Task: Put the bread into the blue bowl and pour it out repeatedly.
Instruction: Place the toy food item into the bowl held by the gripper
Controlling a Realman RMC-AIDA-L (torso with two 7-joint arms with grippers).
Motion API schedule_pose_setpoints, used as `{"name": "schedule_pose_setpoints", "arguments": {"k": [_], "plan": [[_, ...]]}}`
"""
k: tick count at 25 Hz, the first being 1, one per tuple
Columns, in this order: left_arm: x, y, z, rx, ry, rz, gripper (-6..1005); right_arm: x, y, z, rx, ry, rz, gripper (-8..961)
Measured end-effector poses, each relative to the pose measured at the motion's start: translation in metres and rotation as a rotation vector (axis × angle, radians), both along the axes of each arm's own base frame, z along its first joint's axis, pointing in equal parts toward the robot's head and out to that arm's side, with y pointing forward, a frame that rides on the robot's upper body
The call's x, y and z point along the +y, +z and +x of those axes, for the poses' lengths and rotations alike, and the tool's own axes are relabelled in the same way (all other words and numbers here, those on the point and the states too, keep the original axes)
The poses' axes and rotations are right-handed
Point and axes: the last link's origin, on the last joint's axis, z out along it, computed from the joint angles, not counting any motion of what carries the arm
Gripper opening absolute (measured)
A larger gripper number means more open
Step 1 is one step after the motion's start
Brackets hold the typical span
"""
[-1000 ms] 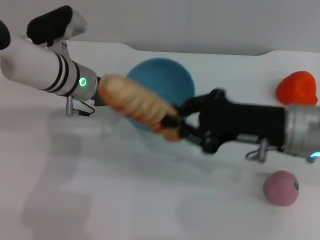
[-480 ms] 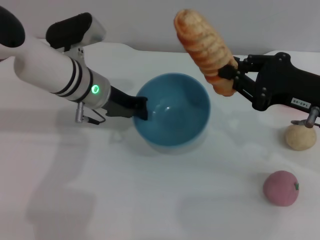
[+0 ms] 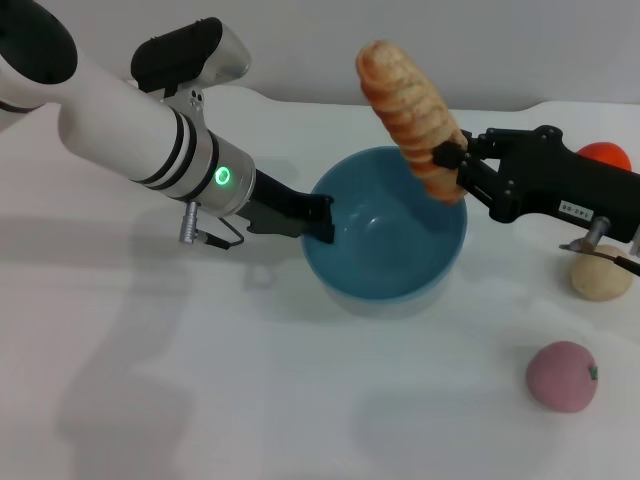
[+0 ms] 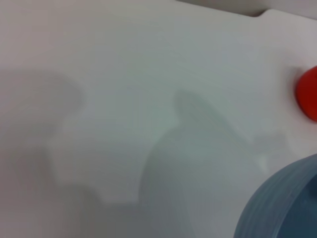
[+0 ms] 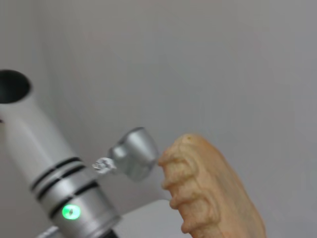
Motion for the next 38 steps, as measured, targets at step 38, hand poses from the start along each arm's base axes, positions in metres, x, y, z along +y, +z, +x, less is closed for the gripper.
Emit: {"name": "schedule_pose_setpoints", "arguments": {"k": [38], "plan": [[-0.006,-0.007,0.013,-0.015,-0.035,-0.068,-1,0.017,-0.024,-0.006,0.015,-0.049,-0.094,404]]}}
